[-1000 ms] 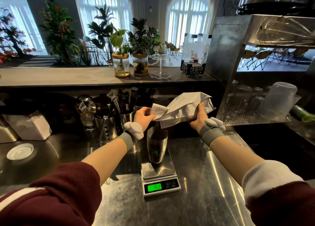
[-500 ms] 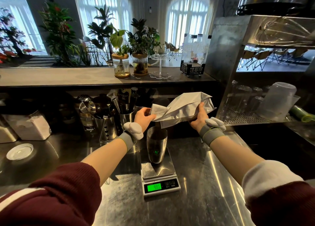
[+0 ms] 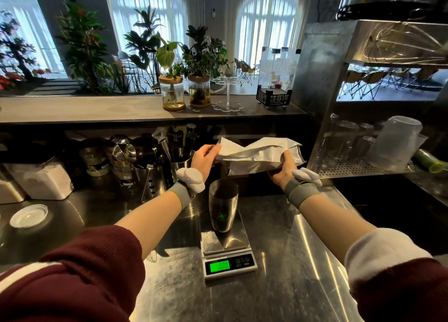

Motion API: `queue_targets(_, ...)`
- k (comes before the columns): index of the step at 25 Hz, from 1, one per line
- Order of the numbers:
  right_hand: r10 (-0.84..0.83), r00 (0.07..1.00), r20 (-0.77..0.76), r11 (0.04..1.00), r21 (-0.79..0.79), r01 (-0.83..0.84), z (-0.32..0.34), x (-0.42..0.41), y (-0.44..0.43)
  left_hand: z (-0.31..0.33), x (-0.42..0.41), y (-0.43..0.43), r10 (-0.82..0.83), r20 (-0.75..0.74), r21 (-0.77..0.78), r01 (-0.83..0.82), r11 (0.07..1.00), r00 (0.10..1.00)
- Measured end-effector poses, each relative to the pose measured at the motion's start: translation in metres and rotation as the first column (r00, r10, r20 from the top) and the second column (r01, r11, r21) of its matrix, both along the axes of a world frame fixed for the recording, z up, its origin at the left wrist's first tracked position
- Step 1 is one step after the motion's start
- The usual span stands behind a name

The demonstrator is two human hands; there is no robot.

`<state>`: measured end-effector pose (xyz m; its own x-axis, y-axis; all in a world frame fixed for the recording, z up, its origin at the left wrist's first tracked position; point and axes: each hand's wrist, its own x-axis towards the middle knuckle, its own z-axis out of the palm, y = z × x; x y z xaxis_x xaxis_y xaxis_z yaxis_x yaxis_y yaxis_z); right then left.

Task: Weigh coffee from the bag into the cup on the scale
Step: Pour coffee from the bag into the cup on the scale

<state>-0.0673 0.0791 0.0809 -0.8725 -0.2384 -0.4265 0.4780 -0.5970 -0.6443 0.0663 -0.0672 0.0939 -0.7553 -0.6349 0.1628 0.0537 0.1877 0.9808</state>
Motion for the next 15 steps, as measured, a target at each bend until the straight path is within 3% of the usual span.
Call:
queue_targets(2, 0.003, 1.000, 0.028, 0.999, 0.050, -0.004, 0.003, 0.002, 0.002, 0.008, -0.005, 0.001, 0.034, -0.022, 0.021, -0.033, 0.999, 0.999)
queue_targets(3, 0.001, 1.000, 0.027, 0.998, 0.059, -0.003, -0.002, 0.001, 0.011, 0.010, -0.009, 0.003, 0.048, -0.001, -0.028, -0.048, 0.998, 0.999)
queue_targets(6, 0.042, 0.998, 0.057, 0.933, 0.354, -0.059, -0.006, 0.005, 0.005, 0.016, -0.021, 0.012, 0.058, 0.036, -0.208, -0.049, 0.977, 0.998)
queue_targets(7, 0.064, 0.998, 0.020, 0.946, 0.316, -0.067, -0.015, 0.002, 0.016, 0.019, -0.024, 0.016, 0.043, 0.037, -0.241, -0.033, 0.970, 0.998)
queue_targets(8, 0.046, 0.995, 0.090, 0.891, 0.448, -0.082, -0.020, -0.006, 0.019, 0.022, -0.030, 0.023, 0.014, 0.037, -0.255, -0.005, 0.967, 0.999)
queue_targets(10, 0.121, 0.992, -0.031, 0.804, 0.590, -0.080, -0.026, -0.008, 0.030, 0.026, -0.041, 0.035, -0.024, 0.041, -0.252, 0.034, 0.967, 0.999)
queue_targets(12, 0.111, 0.990, 0.085, 0.924, 0.359, -0.134, -0.027, -0.001, 0.044, 0.025, -0.052, 0.048, -0.045, 0.063, -0.248, 0.060, 0.967, 0.997)
queue_targets(15, 0.102, 0.984, 0.146, 0.938, 0.315, -0.144, -0.047, -0.014, 0.063, 0.017, -0.066, 0.067, -0.087, 0.101, -0.245, 0.110, 0.963, 0.991)
